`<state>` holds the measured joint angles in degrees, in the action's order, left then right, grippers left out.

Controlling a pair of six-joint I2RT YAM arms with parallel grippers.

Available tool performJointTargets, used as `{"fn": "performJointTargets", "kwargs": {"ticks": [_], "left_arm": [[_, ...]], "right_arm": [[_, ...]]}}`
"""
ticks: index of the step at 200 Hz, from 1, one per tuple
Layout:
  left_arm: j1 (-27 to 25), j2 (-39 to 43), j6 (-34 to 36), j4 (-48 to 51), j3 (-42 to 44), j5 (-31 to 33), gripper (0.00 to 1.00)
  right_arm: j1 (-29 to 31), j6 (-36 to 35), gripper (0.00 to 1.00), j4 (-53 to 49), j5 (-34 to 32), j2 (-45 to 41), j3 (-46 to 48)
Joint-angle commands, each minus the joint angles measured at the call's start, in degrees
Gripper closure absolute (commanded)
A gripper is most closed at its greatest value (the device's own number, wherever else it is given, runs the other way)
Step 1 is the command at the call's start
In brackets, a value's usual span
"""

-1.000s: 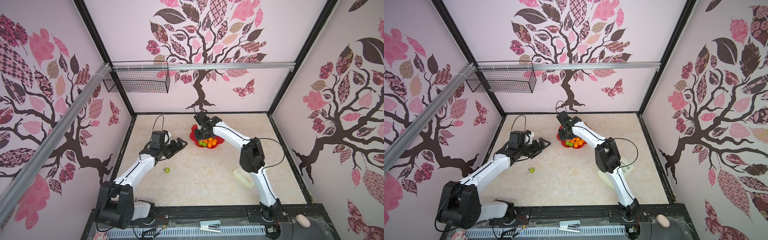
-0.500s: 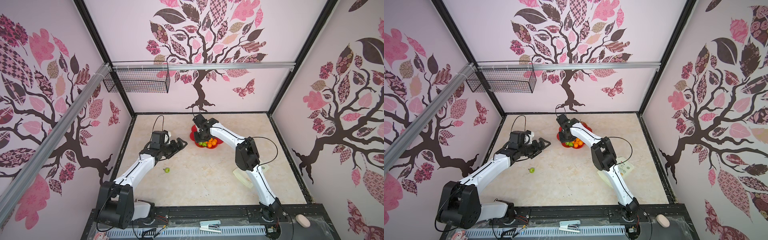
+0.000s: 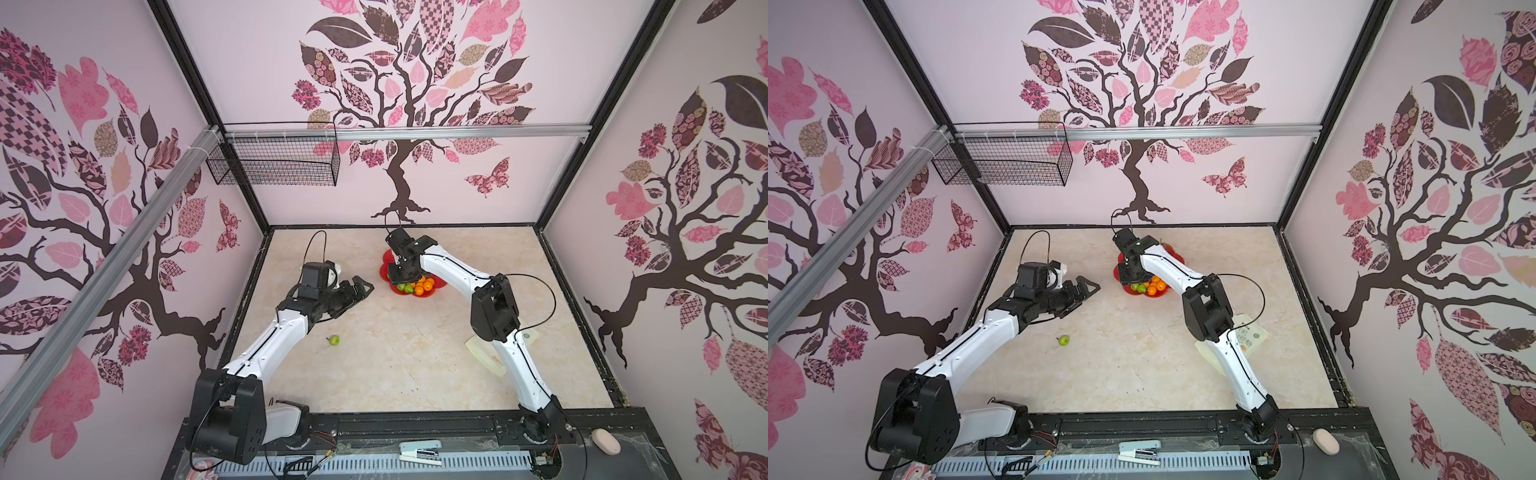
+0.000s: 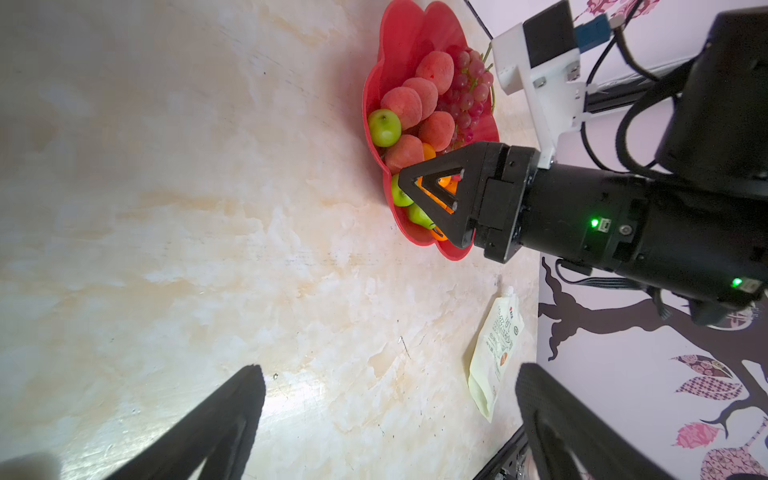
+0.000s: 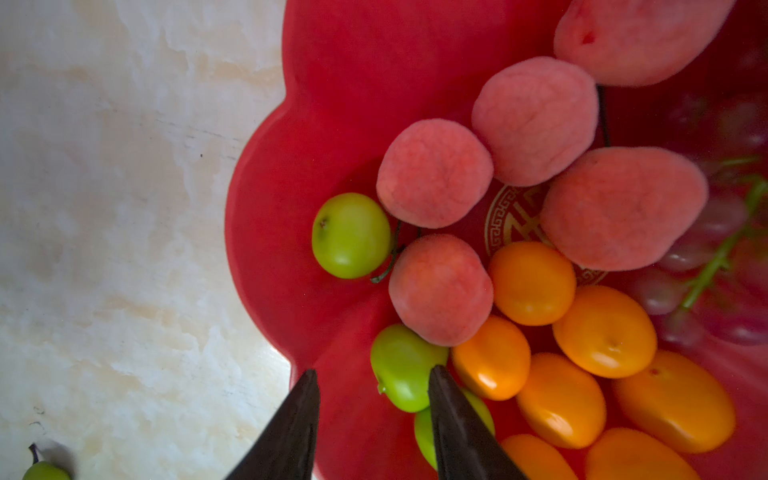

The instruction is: Place and organize the fake fruits in the fruit bowl

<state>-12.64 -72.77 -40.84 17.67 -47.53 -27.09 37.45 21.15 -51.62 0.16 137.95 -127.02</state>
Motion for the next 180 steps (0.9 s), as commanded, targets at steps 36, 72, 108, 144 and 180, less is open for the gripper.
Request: {"fn": "performJointTargets", "kwargs": {"ticks": [36,72,108,144,180], "left_arm": [[0.47,11.81,2.34,10.88,-0.30,10.45,0.02],[4.78,18.73,1.35,18.15,2.07,12.68,0.02],[10.73,26.44,1.21,25.56,4.18,14.47,0.02],[16.10,31.27,-0.35,33.00,5.55,18.30,0.02],[17.89,32.20,-3.06,36.33,4.33,21.90,0.02]], "right_arm": [[0.76,1.70,0.54,2.87,-0.18,-12.25,5.00],[4.76,3.44,0.54,6.80,0.11,-17.04,11.64],[10.30,4.91,0.54,7.15,-0.06,-16.42,12.53],[16.11,7.03,0.54,8.20,1.15,-13.70,11.27],[21.49,8.09,0.54,7.19,2.68,-8.50,6.39]]}}
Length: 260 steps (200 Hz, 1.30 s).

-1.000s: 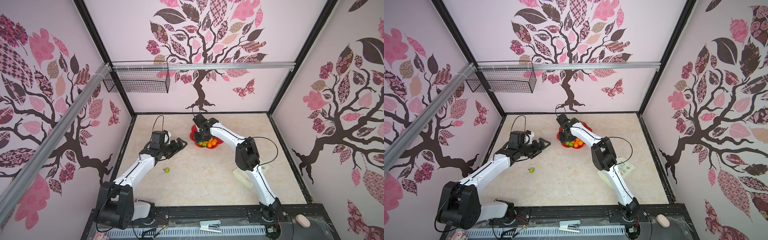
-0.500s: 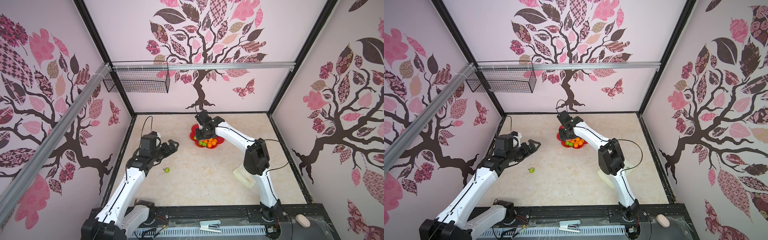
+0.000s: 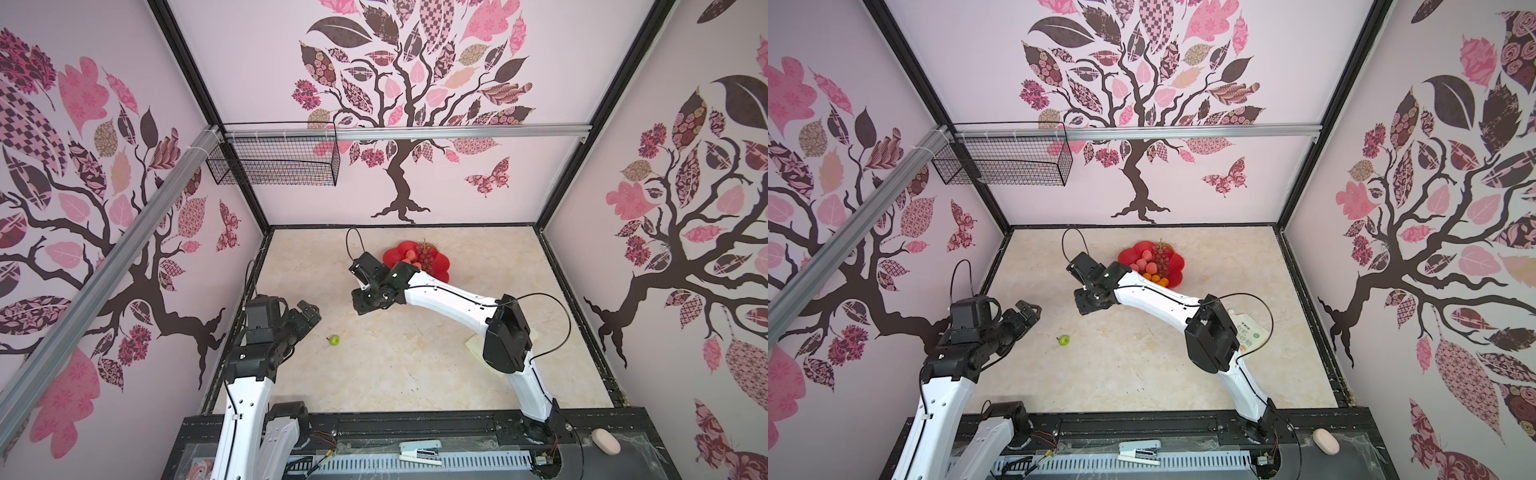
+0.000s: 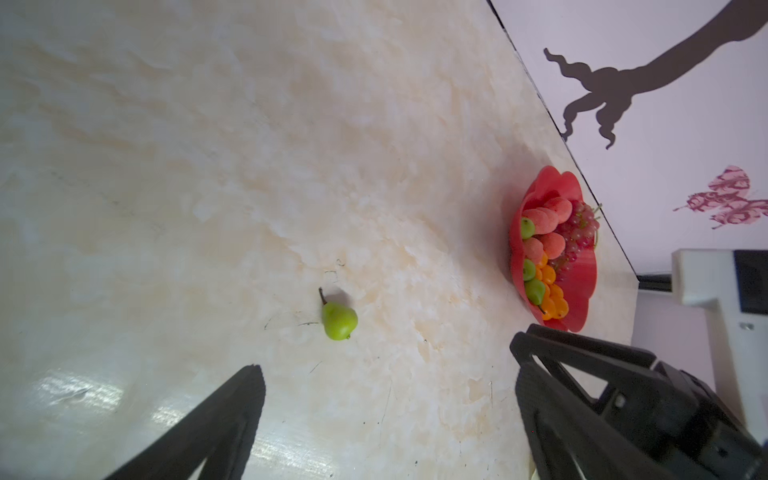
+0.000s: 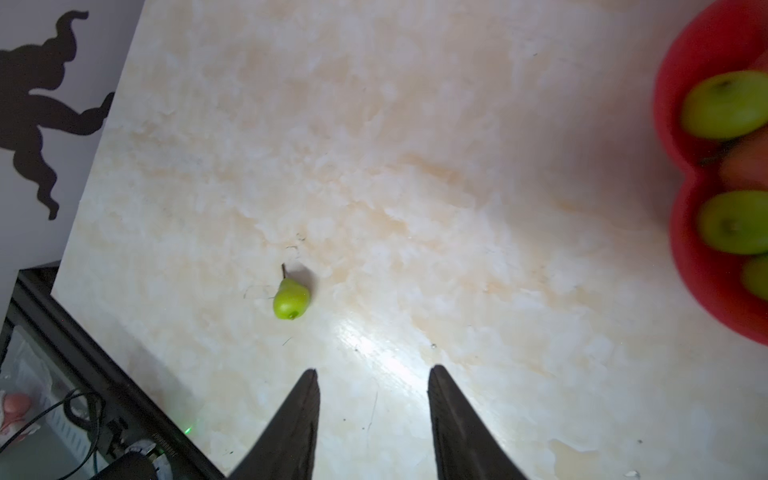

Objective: Place and organize the fake fruits in the fruit bowl
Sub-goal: 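Move the right gripper back to the last green pear on the table, then lower the right gripper and close it on the green pear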

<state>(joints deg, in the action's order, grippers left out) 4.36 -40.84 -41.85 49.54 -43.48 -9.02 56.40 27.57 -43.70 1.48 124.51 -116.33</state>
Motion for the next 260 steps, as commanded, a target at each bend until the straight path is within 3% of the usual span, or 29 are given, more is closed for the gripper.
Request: {"fn": "performJointTargets", "kwargs": {"ticks": [1,45,82,105,163,260], "left_arm": [[0.90,0.25,-2.17,4.58,0.26,3.91,0.02],[4.50,0.08,-5.18,6.96,0.29,5.28,0.02],[13.72,-0.19,-4.01,6.05,1.47,-2.30,0.02],[16.63,-0.99,-3.17,5.24,1.60,-5.07,0.02],[17.26,-1.61,-3.75,1.48,3.13,-10.50,0.02],[17.44,-1.82,-3.68,-0.24,4.11,-11.90,0.02]], "right_arm": [[2.73,1.64,0.54,-0.75,1.44,5.08,-4.45],[6.75,0.37,0.54,-1.36,4.24,11.95,-11.71],[7.24,-1.04,0.54,-1.21,4.82,15.95,-14.56],[7.23,-2.22,0.54,-0.99,3.99,18.58,-15.17],[7.23,-4.06,0.54,-0.75,2.75,22.50,-17.46],[7.23,-4.89,0.54,-1.68,3.10,25.61,-19.56]]}}
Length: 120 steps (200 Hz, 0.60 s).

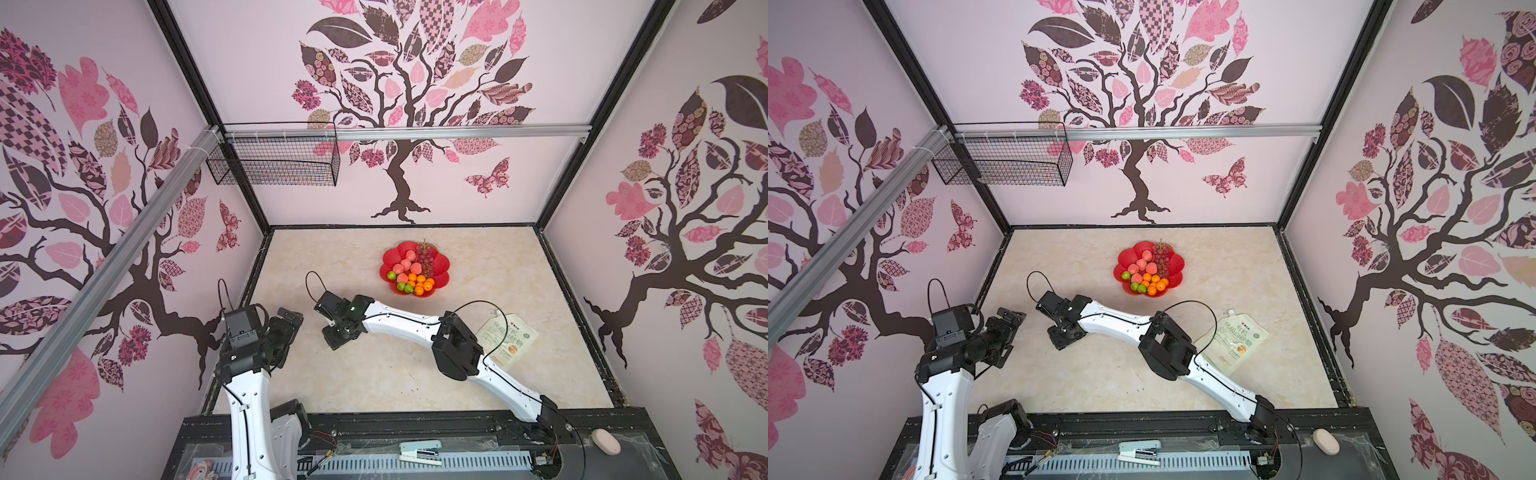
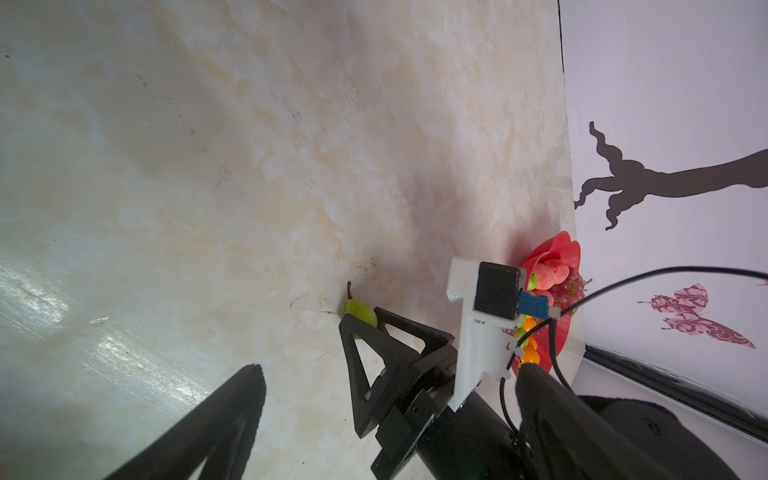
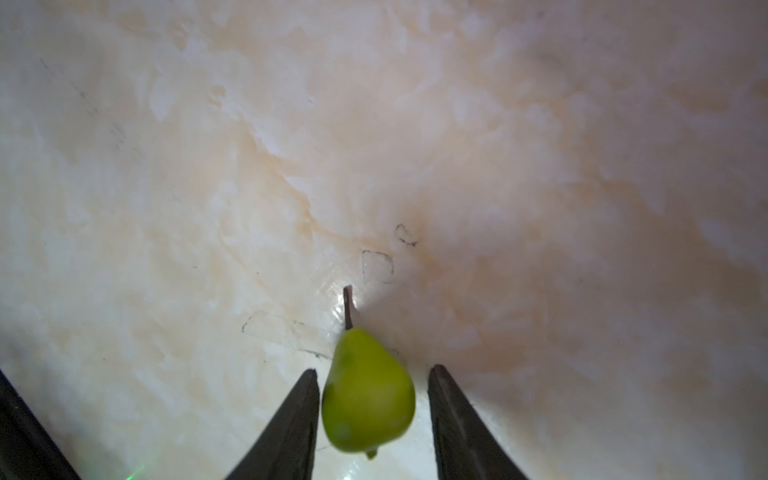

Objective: Place and organize the fake fruits in the fruit bowl
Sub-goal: 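Lower the right gripper and close it on the green pear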

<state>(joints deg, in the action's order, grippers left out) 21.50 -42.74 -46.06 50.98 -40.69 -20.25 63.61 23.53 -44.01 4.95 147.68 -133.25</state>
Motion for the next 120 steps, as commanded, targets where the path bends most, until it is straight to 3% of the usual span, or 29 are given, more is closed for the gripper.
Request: {"fn": "performJointTargets", "kwargs": {"ticks": [1,120], "left_arm": [[0.26,0.10,0.54,-1.68,1.31,-0.67,0.02],[0.30,0.00,0.87,-2.56,1.93,-1.46,0.02]], "right_arm": [[0.02,-0.85,0.54,-1.40,-0.33,2.48,-2.63],[-0.02,-0.85,0.62,-1.69,-1.25,3.37,-2.65]]}}
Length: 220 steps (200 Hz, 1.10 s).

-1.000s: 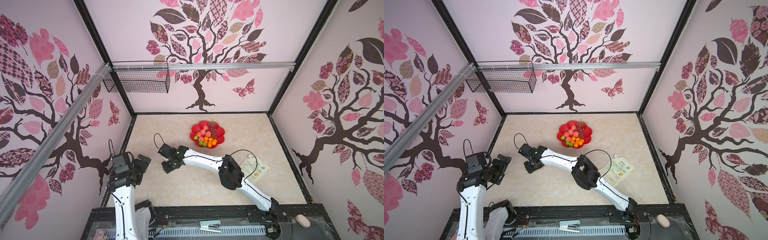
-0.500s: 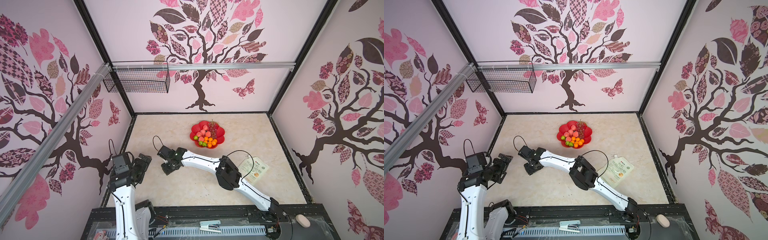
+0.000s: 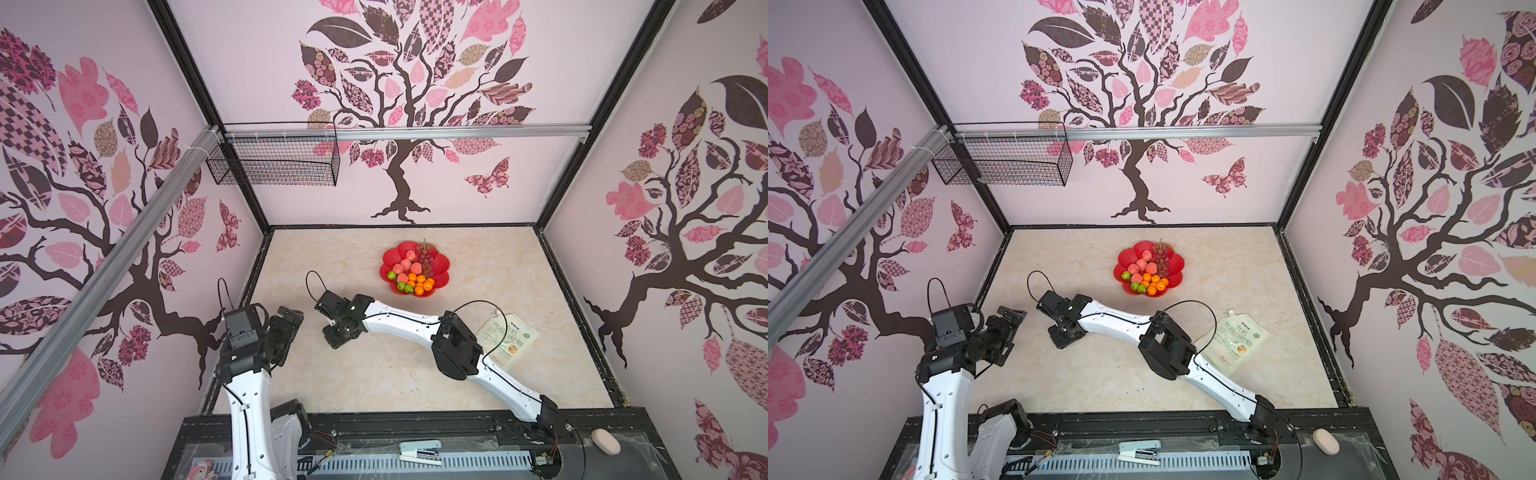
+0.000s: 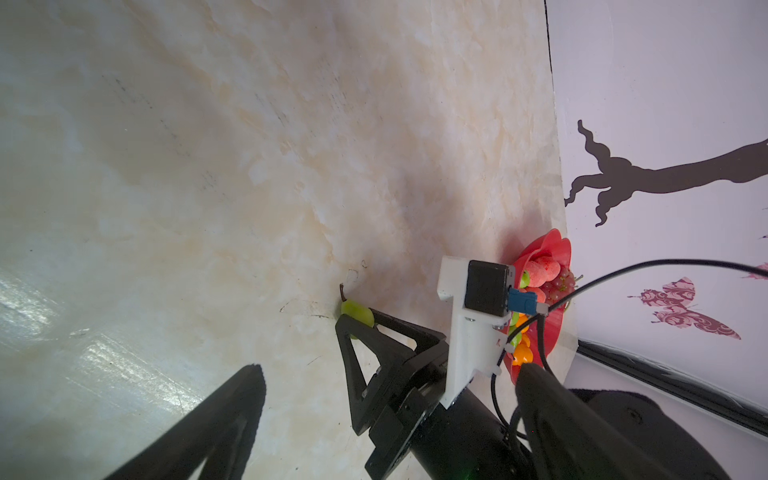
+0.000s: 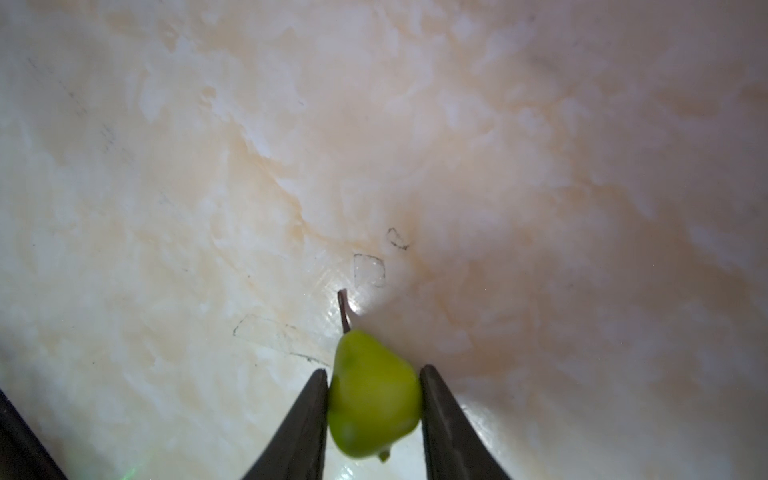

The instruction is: Place and organize the fake fruits in the fruit bowl

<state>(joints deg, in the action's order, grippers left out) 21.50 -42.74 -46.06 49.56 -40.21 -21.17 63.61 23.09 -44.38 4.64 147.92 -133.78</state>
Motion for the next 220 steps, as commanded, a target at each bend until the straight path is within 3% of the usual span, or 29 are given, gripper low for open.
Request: {"fn": "performJointTargets", "kwargs": {"ticks": [1,117,182,220], "left_arm": [[0.30,0.02,0.88,-1.14,1.45,-0.54,0.02],[-1.04,-3.22,4.75,-3.38,-1.34,-3.27,0.02],[-11.77,-8.66,1.23,-12.88,-2.07,-2.27,0.02],[-20.55,-13.08,-0.08,-17.74,-3.43,3.36,0.02]], "right_arm": [[-0.04,-0.42,0.62,-1.32,-0.95,3.15,-2.16],[-3.94,0.57,0.66,-0.25,3.46,-3.57,-0.15],[-9.32,0.53,0.66,4.86,2.81,-17.19,13.43],[-13.33,-0.32,0.66,4.87,1.00,-21.58,17.60]]}}
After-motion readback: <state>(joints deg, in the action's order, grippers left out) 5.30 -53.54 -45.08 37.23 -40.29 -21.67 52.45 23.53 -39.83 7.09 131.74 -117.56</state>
